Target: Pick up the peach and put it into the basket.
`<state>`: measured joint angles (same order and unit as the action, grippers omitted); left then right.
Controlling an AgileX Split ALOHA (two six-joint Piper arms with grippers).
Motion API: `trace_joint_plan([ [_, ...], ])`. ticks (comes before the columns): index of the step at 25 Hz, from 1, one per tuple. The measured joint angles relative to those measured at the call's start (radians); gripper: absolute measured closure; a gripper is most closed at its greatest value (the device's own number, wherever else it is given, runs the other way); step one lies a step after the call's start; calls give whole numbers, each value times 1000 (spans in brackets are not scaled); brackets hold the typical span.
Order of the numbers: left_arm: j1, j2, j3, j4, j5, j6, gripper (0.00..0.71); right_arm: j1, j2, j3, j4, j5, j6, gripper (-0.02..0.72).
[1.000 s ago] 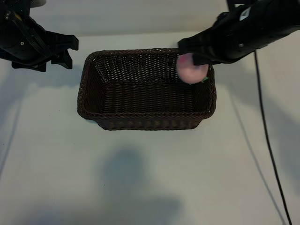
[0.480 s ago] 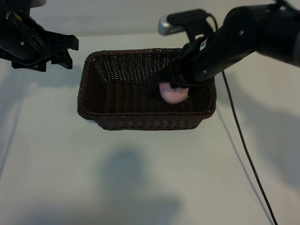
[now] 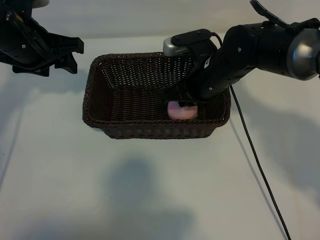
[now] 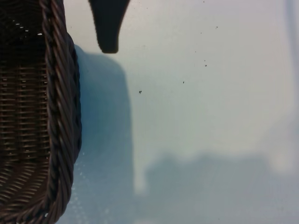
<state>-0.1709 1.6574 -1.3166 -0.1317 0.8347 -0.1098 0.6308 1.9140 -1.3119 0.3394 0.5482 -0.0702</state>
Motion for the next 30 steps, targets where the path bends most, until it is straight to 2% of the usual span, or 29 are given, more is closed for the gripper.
trace_joint_plan([
  [6,0,0,0,0,0,0,181,7,0,-77,2,59,-18,143],
  [9,0,0,1,0,0,0,181,8,0,-136,2,121,-17,67],
  [11,0,0,1,0,0,0,181,6,0,-180,-7,181,8,63],
  [15,0,0,1,0,0,0,181,-17,0,-275,-57,313,59,109],
  [21,0,0,1,0,0,-2,181,-96,0,-320,-214,481,123,137],
  [24,0,0,1,0,0,-2,181,-130,0,-320,-288,544,128,139],
  [27,0,0,1,0,0,-2,181,-156,0,-320,-339,575,132,139],
  [30,0,0,1,0,0,-2,181,-188,0,-320,-339,588,132,139],
])
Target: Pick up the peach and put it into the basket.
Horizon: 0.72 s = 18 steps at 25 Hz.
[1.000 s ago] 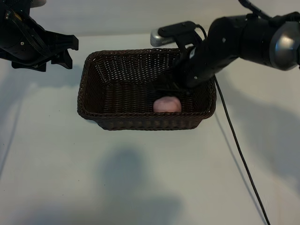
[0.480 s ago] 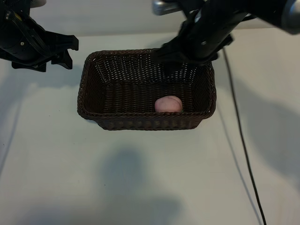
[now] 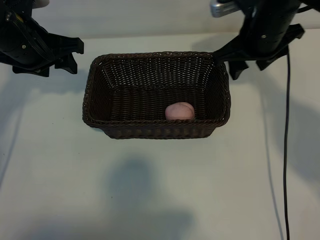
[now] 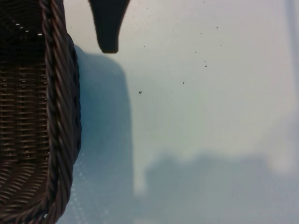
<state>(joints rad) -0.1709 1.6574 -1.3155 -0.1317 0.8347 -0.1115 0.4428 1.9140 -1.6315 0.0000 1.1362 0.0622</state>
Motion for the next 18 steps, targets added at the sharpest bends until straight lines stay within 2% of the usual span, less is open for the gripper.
trace_joint_plan([
  [4,0,0,0,0,0,0,181,-36,0,0,-8,2,2,139],
  [18,0,0,0,0,0,0,181,-40,0,-2,9,2,4,140],
])
